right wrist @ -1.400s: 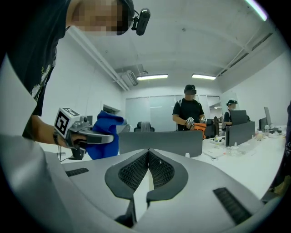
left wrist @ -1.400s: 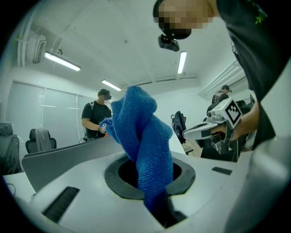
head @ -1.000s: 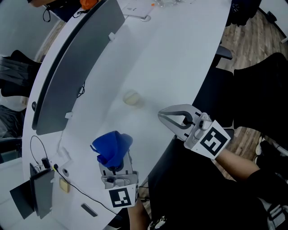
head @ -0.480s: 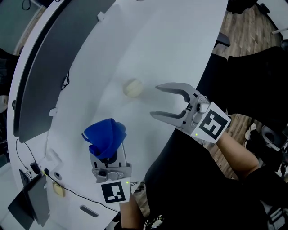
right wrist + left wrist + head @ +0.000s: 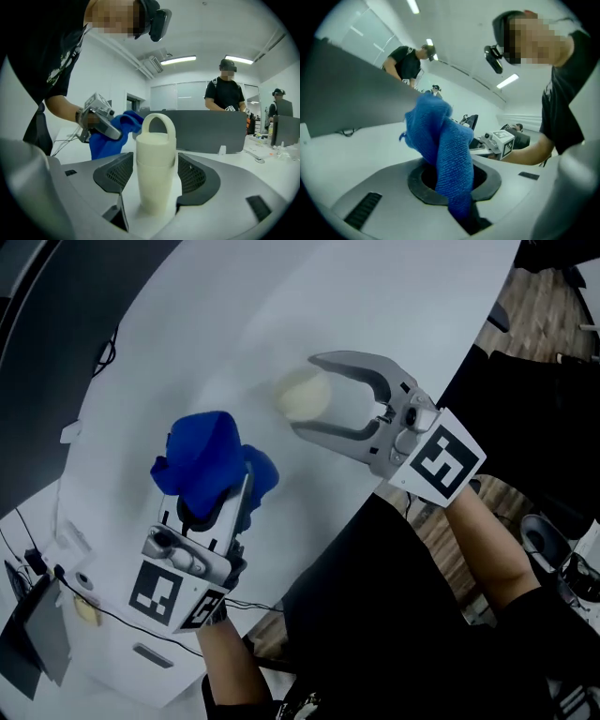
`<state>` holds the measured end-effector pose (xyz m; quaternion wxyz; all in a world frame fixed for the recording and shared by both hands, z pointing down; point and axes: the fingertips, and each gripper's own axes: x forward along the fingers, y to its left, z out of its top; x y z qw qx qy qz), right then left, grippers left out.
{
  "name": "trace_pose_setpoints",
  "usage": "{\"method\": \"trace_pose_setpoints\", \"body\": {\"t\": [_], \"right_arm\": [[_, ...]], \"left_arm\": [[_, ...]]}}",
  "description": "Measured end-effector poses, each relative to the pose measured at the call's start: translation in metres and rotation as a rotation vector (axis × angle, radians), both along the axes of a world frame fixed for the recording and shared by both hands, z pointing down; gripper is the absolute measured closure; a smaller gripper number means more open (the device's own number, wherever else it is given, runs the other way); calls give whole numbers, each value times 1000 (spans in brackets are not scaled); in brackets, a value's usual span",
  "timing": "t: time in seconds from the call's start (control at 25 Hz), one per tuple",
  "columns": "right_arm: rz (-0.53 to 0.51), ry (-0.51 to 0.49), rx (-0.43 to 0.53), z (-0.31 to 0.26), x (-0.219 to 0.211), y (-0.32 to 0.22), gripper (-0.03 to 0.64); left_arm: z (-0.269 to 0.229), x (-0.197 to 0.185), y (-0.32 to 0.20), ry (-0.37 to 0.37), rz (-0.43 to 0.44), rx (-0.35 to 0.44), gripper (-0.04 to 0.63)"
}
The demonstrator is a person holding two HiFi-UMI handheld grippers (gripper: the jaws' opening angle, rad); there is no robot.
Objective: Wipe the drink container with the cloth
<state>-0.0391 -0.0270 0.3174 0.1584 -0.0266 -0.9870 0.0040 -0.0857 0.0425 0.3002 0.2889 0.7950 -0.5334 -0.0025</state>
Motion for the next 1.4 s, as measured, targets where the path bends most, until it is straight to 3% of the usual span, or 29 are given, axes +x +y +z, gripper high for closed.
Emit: {"method": "trace_pose_setpoints", "body": {"t": [0.12,0.36,0.48,0.6,0.68,0.8,1.08,1.4], "right_arm": [[-108,-29,12,3,-11,5,357],[-143,-95,-10,3,-13,0,358],[-172,-105,-1,4,-11,1,359],[-194,-112,-5,3,-13,1,359],[-211,-112,-2,4,-15,2,359],[-230,-102,5,6,-12,2,359],[-276,-94,-1,2,-12,3,359],[-276,-99,-6,2,-11,3,359]], "left_arm": [[8,5,-8,99,53,-55,545],[-19,33,-21,294,230,-21,545],[-27,39,-23,429,308,-42,546],[-15,30,-35,566,275,-113,551],[1,30,-39,617,269,-187,551],[17,45,-40,604,330,-256,551],[18,47,-41,679,419,-264,551],[34,38,-44,622,357,-261,545]]}}
